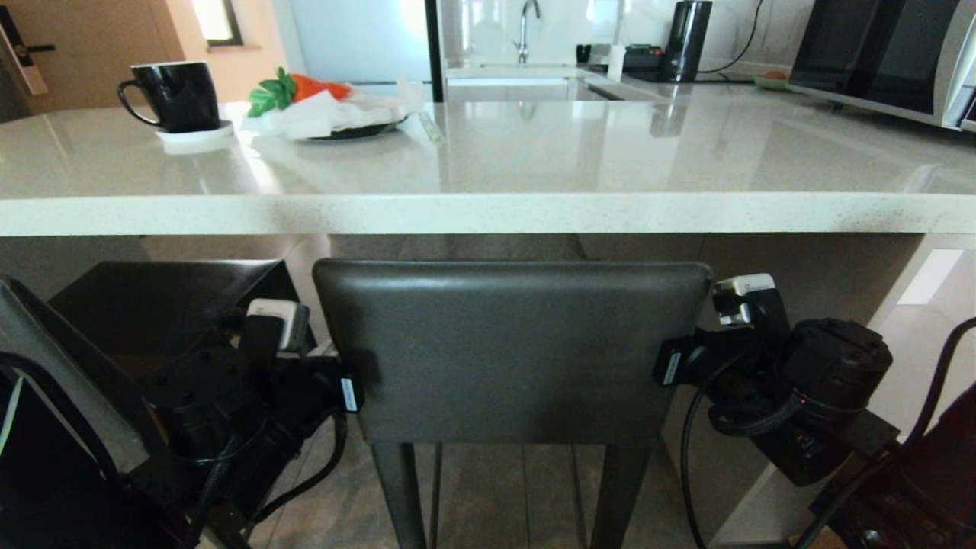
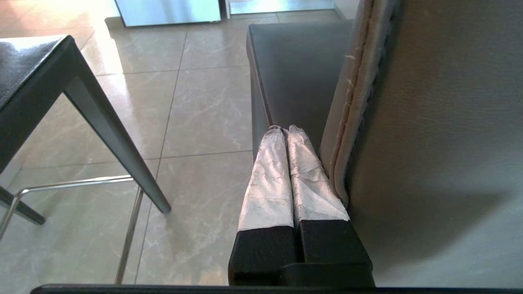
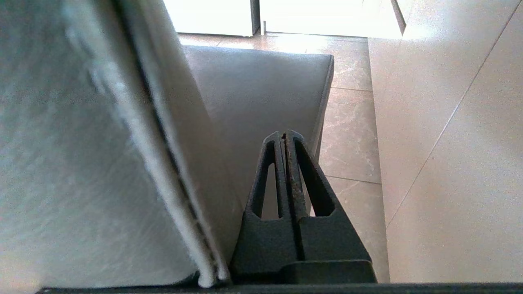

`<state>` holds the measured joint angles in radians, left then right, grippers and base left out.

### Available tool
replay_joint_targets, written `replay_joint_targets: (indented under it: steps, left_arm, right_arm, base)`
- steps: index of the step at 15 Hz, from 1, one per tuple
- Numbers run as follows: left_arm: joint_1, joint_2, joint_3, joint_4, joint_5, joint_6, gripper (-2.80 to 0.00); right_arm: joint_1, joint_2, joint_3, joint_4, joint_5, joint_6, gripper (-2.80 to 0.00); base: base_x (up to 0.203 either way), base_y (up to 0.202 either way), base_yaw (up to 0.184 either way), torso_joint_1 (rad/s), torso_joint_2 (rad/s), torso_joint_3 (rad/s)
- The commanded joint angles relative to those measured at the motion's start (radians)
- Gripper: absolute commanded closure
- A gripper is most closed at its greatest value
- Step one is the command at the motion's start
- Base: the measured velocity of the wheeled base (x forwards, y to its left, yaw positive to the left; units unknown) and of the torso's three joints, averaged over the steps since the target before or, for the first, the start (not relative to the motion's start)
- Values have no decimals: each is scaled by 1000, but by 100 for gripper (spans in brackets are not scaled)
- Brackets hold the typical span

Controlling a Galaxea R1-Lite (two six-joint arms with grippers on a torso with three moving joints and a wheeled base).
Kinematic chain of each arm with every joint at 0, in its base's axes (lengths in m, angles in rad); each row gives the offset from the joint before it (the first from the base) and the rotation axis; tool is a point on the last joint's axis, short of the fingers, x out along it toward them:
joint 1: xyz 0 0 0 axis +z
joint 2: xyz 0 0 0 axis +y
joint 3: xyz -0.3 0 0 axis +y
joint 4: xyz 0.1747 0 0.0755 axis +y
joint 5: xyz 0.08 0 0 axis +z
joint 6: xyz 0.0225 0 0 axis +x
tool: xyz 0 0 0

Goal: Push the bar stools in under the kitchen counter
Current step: Pull the gray chair out from under the dining table

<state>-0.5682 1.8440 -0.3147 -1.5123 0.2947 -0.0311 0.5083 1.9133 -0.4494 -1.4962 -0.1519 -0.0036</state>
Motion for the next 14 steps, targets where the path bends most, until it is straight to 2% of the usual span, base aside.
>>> replay_joint_targets:
  steps: [1,12,14]
  left_arm:
    - [-7,-14,3,-18,-3,-1,0]
    - [-7,-37,28,-18,-2,-1,0]
    - [-7,-37,26,-18,-2,0,0]
  right_arm:
    - [1,-16,3,-13,5,1,0]
    - [9,-45,43,-13,-1,-7,0]
    - [10,-46,44,-13,-1,-7,0]
  base:
    - [0,0,0,0,0,0]
    - [0,0,0,0,0,0]
    - [-112,0,-3,2,4,3]
